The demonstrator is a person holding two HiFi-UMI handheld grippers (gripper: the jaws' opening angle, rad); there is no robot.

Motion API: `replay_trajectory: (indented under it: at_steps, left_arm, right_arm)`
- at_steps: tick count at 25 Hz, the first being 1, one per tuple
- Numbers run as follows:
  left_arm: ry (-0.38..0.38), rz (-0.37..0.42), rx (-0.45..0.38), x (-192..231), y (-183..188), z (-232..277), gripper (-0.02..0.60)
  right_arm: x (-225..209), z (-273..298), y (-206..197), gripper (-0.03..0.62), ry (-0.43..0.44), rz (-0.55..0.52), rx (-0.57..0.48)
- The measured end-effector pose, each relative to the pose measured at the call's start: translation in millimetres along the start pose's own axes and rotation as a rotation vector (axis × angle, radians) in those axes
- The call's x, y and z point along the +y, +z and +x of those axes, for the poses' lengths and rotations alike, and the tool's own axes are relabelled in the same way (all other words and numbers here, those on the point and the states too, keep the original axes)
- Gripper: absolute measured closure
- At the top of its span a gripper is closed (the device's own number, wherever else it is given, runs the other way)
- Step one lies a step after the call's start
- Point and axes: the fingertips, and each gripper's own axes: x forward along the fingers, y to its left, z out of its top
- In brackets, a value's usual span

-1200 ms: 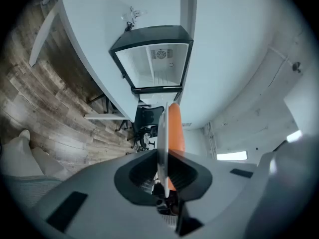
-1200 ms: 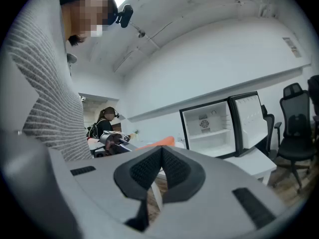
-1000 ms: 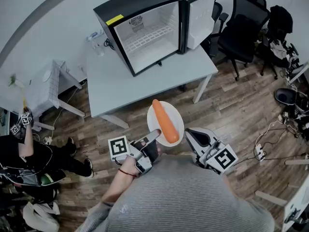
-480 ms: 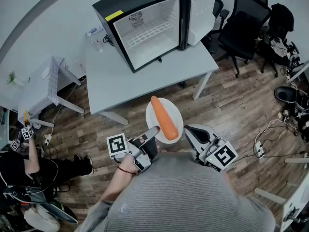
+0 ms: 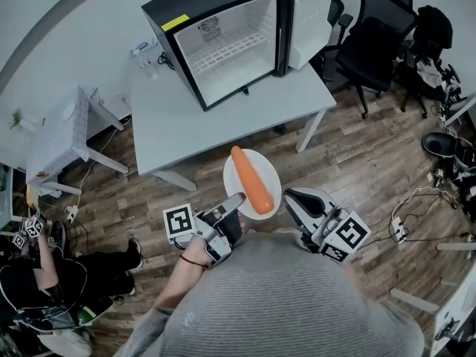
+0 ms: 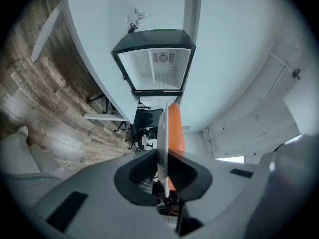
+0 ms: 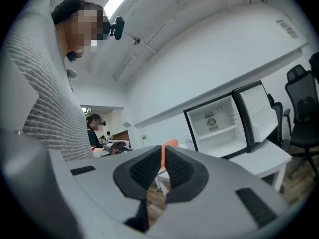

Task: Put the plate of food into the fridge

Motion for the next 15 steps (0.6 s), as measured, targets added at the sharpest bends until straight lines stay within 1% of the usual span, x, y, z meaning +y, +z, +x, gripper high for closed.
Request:
replay_trajectory:
  at_steps: [2, 15]
  left_arm:
    - [0.001, -0.001, 0.002, -0.4, 1.7, -0.8, 0.532]
    - [0.001, -0.014, 0.002, 2.4, 6.4, -7.9, 0.532]
  right_arm:
    - [-3.6, 1.1, -0.2, 0.58, -0.006, -0.008, 0.01]
    - [-1.5, -0.3, -7.2, 0.58, 0.019, -0.028, 0.049]
